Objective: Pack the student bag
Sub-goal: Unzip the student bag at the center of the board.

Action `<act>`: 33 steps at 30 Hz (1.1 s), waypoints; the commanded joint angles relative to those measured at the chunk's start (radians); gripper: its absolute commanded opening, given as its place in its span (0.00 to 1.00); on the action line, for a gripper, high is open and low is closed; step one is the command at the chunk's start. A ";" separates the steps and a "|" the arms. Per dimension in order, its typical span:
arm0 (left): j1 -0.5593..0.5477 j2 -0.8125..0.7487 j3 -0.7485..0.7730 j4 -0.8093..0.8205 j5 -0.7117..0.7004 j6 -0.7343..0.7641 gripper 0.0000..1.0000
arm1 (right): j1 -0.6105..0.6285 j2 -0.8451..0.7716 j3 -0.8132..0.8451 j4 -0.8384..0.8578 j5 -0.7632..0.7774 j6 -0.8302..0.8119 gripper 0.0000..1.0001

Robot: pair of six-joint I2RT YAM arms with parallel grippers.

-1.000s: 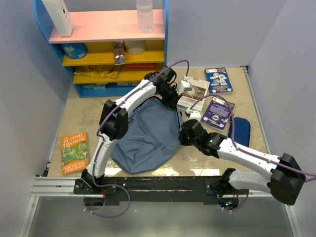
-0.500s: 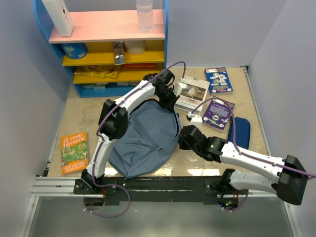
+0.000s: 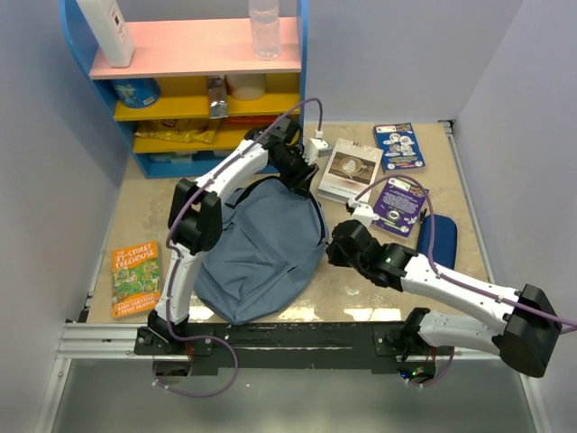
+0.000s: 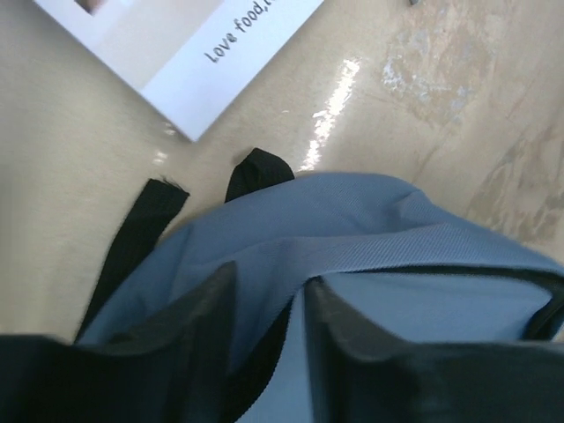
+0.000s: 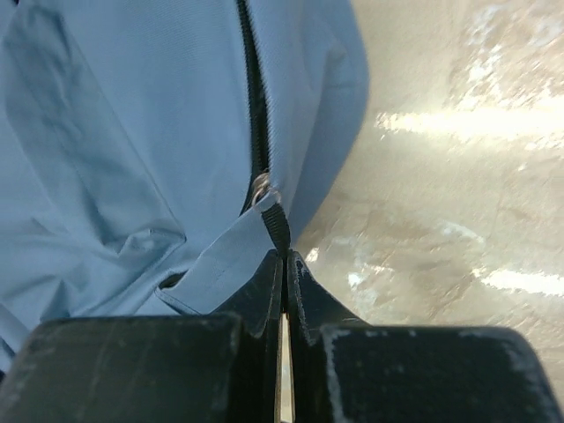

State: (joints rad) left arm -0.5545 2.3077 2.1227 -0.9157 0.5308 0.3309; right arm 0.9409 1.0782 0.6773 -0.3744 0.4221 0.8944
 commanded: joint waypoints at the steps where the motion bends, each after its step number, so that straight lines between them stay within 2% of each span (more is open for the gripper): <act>1: 0.067 -0.126 -0.038 0.084 0.095 0.181 0.50 | -0.134 0.041 0.076 -0.022 -0.092 -0.132 0.00; 2: 0.065 -0.129 -0.043 0.057 0.118 0.206 0.53 | -0.152 0.063 0.091 -0.011 -0.101 -0.171 0.00; 3: 0.062 -0.133 -0.046 0.045 0.138 0.226 0.63 | -0.174 0.081 0.109 -0.011 -0.106 -0.190 0.00; 5: 0.059 -0.137 -0.046 0.020 0.213 0.290 0.73 | -0.182 0.133 0.157 -0.009 -0.111 -0.227 0.00; 7: 0.050 -0.151 -0.053 0.017 0.292 0.368 0.78 | -0.186 0.156 0.182 -0.004 -0.117 -0.242 0.00; 9: 0.036 -0.178 -0.089 0.026 0.340 0.425 0.90 | -0.185 0.175 0.195 -0.003 -0.120 -0.252 0.00; 10: 0.018 -0.188 -0.102 0.028 0.368 0.503 0.91 | -0.185 0.175 0.199 -0.001 -0.124 -0.253 0.00; 12: -0.004 -0.206 -0.156 0.061 0.361 0.542 0.96 | -0.185 0.172 0.208 0.000 -0.134 -0.256 0.00; 16: -0.045 -0.159 -0.136 0.072 0.316 0.609 0.97 | -0.185 0.157 0.237 -0.024 -0.129 -0.265 0.00; 21: -0.053 -0.073 -0.061 0.086 0.307 0.580 0.97 | -0.183 0.131 0.225 -0.009 -0.180 -0.258 0.00; 25: -0.084 -0.057 -0.070 0.100 0.287 0.600 0.97 | -0.162 0.140 0.219 0.018 -0.213 -0.247 0.00; 28: -0.102 -0.034 -0.064 0.068 0.262 0.646 0.92 | -0.136 0.161 0.229 0.023 -0.212 -0.242 0.00; 31: -0.104 -0.002 -0.037 0.017 0.230 0.671 0.81 | -0.123 0.167 0.237 0.019 -0.204 -0.236 0.00; 32: -0.104 0.010 -0.032 0.017 0.218 0.666 0.72 | -0.122 0.164 0.237 0.019 -0.204 -0.235 0.00; 33: -0.104 0.013 -0.026 0.015 0.212 0.660 0.69 | -0.117 0.164 0.234 0.015 -0.201 -0.233 0.00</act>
State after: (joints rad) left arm -0.6460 2.2925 2.0392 -0.8715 0.7700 0.9298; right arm 0.8108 1.2461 0.8627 -0.3965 0.2234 0.6540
